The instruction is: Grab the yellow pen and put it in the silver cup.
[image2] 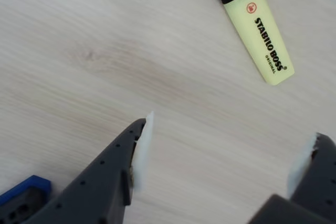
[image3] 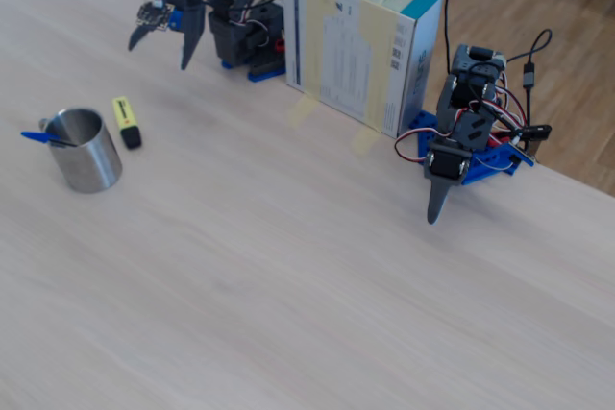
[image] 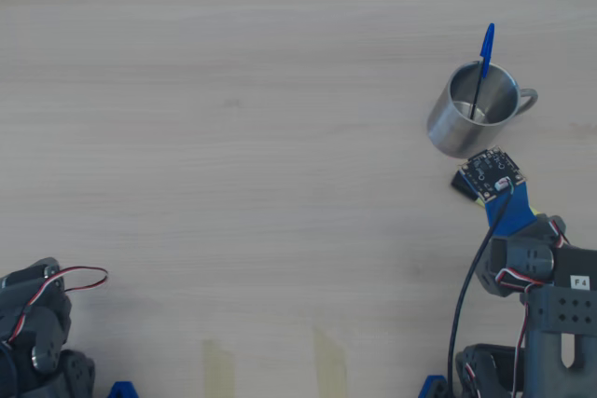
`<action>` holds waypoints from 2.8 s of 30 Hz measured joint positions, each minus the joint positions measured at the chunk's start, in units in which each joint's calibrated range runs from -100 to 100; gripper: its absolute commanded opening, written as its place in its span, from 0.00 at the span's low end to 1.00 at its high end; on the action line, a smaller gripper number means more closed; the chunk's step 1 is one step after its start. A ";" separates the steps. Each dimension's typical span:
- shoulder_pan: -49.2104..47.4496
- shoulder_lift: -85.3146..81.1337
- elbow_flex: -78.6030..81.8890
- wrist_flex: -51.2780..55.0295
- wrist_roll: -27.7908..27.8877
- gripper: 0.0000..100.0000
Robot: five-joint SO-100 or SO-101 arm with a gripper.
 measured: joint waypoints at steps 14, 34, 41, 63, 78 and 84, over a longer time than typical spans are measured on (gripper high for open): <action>-0.84 16.01 -10.28 0.00 7.48 0.41; -3.68 29.26 -21.28 0.00 13.02 0.41; 1.76 30.01 -21.28 0.00 13.28 0.41; 4.18 43.43 -27.14 -5.21 13.58 0.41; 4.18 54.69 -33.90 -7.99 17.07 0.41; 4.18 60.19 -33.90 -11.77 17.07 0.41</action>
